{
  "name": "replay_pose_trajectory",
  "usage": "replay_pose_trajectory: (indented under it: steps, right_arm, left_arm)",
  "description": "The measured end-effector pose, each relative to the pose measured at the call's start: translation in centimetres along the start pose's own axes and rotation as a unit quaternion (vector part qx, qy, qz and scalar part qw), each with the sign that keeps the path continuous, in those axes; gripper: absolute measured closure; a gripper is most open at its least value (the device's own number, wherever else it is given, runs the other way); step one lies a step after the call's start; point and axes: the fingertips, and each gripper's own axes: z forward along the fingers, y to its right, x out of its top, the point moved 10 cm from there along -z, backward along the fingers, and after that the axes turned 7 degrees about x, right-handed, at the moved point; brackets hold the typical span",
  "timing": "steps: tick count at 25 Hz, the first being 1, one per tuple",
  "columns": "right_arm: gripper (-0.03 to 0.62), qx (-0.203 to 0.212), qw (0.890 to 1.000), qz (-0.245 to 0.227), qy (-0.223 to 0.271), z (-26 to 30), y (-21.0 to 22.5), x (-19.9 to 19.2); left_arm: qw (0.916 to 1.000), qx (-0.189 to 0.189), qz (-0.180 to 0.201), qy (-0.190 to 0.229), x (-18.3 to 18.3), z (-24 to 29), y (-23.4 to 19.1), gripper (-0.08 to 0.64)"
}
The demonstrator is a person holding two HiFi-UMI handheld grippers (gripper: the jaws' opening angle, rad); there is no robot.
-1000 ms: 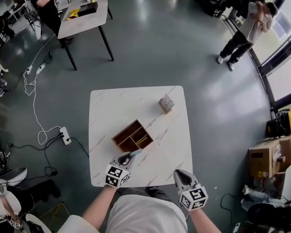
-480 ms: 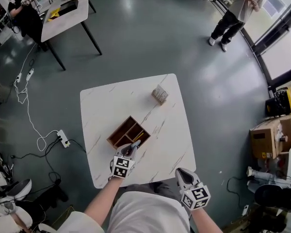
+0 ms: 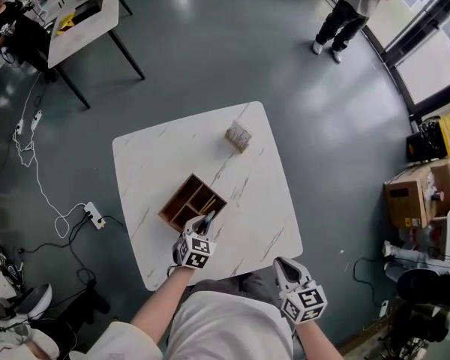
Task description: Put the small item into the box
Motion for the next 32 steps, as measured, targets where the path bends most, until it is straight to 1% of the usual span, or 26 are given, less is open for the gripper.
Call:
replay_pose_trajectory:
  steps: [5,9,13,23,26,29,32]
  right_arm:
    - [0.554,-0.007,1.000,0.004,0.000,-0.3,0.0,-0.6]
    - [0.554,-0.010,1.000,0.006,0.002,-0.6,-0.1,-0.8]
    - [0.554,-0.007,1.000,0.001,0.005,-0.8,-0.3,-1.0]
    - [0.554,-0.003,1.000,-0.013,0.014,-1.4,-1.4,-1.6]
    - [0.554,0.001,1.000,-0.022,0.019,-1.5,-1.9,-1.9]
    - [0.554,0.004,0.999,-0.032,0.021,-1.7,-2.5,-2.1]
    - [0.554,0.004,0.999,-0.034,0.027,-2.4,-2.2,-2.4]
  left_arm:
    - [0.9994,-0.004,0.031,-0.013,-0.3,0.7,0.6,0.483]
    - [0.9990,-0.015,0.034,-0.024,-0.2,0.9,0.9,0.474]
    - [0.9991,-0.024,0.029,-0.022,-0.1,0.7,1.3,0.439]
    - [0.9998,-0.018,0.008,-0.006,-0.7,-1.4,1.1,0.437]
    - [0.9998,-0.018,-0.004,0.003,-1.0,-2.5,1.0,0.439]
    - [0.9994,-0.021,-0.020,0.018,-1.3,-3.9,0.8,0.486]
    - [0.9987,-0.017,-0.033,0.034,-1.7,-5.4,1.3,0.514]
